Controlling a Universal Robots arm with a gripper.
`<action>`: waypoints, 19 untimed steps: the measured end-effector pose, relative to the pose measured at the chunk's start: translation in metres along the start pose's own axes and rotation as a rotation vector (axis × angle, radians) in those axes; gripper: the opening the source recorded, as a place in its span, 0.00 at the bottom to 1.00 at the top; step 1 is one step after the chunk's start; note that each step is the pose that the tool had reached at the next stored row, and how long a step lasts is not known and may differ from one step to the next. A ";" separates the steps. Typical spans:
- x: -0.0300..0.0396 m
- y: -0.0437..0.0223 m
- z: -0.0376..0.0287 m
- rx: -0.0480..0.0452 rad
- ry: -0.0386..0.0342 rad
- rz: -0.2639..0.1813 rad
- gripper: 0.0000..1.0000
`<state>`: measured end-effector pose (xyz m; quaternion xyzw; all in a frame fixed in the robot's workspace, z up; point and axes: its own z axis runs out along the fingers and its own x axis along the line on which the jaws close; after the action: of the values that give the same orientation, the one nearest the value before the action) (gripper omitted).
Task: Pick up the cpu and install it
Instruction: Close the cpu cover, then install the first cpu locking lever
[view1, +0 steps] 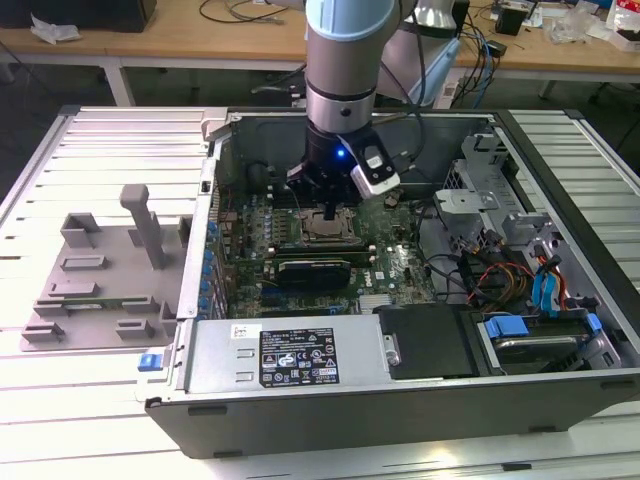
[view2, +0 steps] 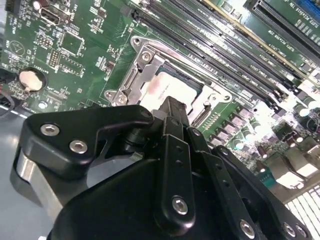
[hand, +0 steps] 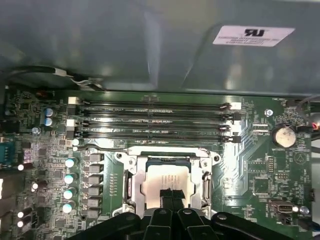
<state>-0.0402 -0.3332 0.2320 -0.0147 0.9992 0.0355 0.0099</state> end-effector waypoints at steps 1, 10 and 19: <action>-0.0002 0.0007 -0.0093 0.0000 0.0001 0.000 0.11; -0.0003 0.0008 -0.0109 0.0001 0.0000 0.000 0.11; -0.0003 0.0009 -0.0132 0.0003 0.0002 0.000 0.11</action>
<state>-0.0402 -0.3332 0.2453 -0.0148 0.9992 0.0353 0.0098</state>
